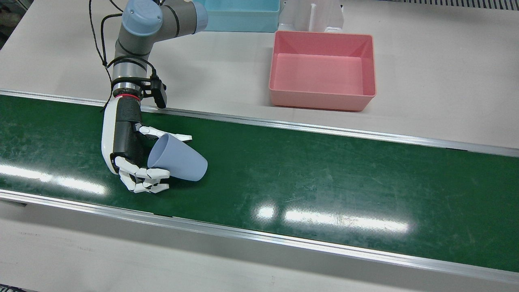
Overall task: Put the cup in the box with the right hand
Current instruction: 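Close the right hand fingers around the cup and lift it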
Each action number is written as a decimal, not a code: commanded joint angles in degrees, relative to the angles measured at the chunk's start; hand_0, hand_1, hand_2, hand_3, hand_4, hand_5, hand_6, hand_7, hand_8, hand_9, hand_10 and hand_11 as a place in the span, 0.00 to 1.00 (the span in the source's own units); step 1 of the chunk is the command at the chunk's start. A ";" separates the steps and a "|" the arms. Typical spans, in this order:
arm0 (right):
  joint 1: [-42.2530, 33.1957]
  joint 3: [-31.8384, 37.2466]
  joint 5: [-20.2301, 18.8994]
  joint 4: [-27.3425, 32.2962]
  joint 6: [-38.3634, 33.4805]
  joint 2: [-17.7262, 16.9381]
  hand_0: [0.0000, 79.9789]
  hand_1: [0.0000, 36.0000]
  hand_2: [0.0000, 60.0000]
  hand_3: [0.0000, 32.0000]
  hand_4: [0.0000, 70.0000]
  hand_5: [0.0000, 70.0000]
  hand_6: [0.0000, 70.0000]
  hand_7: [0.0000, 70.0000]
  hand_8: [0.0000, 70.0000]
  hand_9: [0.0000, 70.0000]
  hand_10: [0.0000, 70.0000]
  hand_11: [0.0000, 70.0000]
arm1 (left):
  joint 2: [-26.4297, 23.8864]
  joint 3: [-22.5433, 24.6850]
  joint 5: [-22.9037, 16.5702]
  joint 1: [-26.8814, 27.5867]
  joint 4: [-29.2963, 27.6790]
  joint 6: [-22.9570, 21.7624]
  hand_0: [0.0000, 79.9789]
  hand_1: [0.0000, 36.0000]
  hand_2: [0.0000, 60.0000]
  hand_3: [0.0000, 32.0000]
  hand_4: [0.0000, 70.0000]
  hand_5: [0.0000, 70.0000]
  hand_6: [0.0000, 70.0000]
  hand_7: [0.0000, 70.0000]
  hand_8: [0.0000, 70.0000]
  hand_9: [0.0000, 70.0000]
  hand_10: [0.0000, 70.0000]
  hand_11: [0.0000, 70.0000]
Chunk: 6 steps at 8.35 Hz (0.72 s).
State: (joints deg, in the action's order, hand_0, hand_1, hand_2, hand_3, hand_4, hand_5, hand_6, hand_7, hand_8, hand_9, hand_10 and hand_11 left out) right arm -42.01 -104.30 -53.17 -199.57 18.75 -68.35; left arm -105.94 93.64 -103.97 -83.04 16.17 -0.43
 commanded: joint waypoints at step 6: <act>2.20 -10.70 -2.36 -5.87 1.81 6.75 0.96 1.00 1.00 0.00 0.56 0.29 0.46 1.00 0.65 1.00 0.41 0.65 | 0.03 0.05 0.00 -0.01 0.00 -0.01 0.00 0.00 0.00 0.00 0.00 0.00 0.00 0.00 0.00 0.00 0.00 0.00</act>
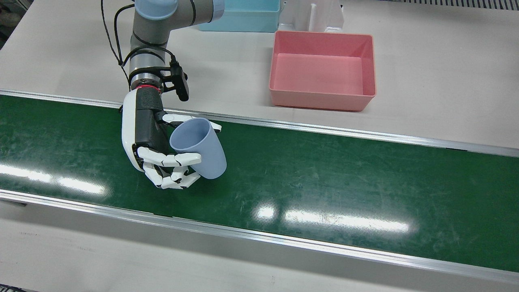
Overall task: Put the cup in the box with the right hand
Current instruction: 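Close the right hand fingers around the cup and lift it, then carry the cup toward the pink box and lower it inside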
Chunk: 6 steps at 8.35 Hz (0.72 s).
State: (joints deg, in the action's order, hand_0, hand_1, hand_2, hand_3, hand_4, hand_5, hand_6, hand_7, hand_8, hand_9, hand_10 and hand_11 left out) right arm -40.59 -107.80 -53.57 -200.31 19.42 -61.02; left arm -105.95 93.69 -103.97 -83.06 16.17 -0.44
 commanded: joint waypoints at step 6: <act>20.48 -28.17 -3.76 -11.24 24.76 -10.71 0.93 1.00 1.00 0.00 0.49 0.28 0.43 1.00 0.62 0.98 0.41 0.65 | 0.05 -0.09 0.00 0.00 -0.09 0.00 0.00 0.00 0.00 0.00 0.00 0.00 0.00 0.00 0.00 0.00 0.00 0.00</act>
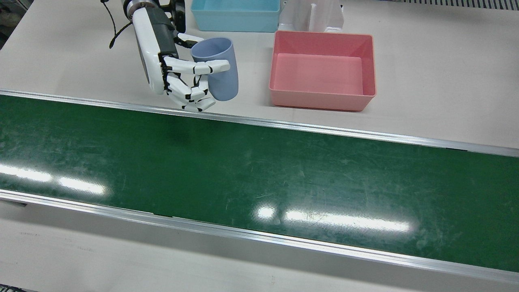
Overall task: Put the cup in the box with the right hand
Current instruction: 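Carry the cup toward the pink box and lower it inside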
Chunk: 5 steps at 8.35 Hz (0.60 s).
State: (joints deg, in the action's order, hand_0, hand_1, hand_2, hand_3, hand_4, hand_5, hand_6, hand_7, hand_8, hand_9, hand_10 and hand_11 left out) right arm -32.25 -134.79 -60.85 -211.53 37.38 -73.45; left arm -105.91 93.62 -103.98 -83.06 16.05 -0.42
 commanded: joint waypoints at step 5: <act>24.06 10.13 9.70 8.94 8.15 3.76 0.79 1.00 1.00 0.00 0.46 0.27 0.40 1.00 0.63 0.98 0.46 0.70 | -0.08 -0.10 0.00 0.00 0.03 -0.02 0.00 0.00 0.00 0.00 0.00 0.00 0.00 0.00 0.00 0.00 0.00 0.00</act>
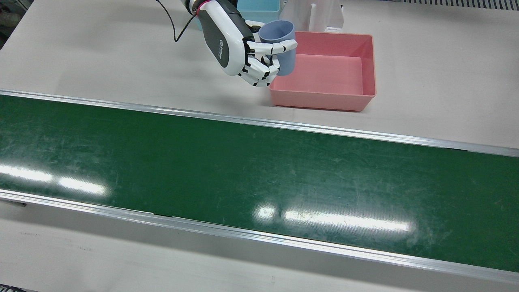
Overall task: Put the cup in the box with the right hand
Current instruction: 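Carry the cup toward the pink box and lower it inside, then open the right hand to release the cup into the box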
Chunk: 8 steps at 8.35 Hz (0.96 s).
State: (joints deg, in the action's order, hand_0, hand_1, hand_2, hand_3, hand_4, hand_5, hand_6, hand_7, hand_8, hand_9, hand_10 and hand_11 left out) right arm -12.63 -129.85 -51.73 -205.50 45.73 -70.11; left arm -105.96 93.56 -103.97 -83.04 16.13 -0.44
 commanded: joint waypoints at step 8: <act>7.80 11.81 0.49 8.62 -0.20 -0.12 0.91 0.45 0.00 0.00 0.21 0.10 0.07 0.16 0.01 0.05 0.02 0.07 | 0.05 -0.05 0.00 0.07 -0.05 0.00 0.00 0.00 0.00 0.00 0.00 0.00 0.00 0.00 0.00 0.00 0.00 0.00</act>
State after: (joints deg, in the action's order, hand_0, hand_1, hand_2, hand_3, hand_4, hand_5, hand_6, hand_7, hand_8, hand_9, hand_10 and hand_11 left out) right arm -4.91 -118.02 -51.25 -196.92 45.62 -70.18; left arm -105.96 93.52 -103.97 -83.02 16.08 -0.44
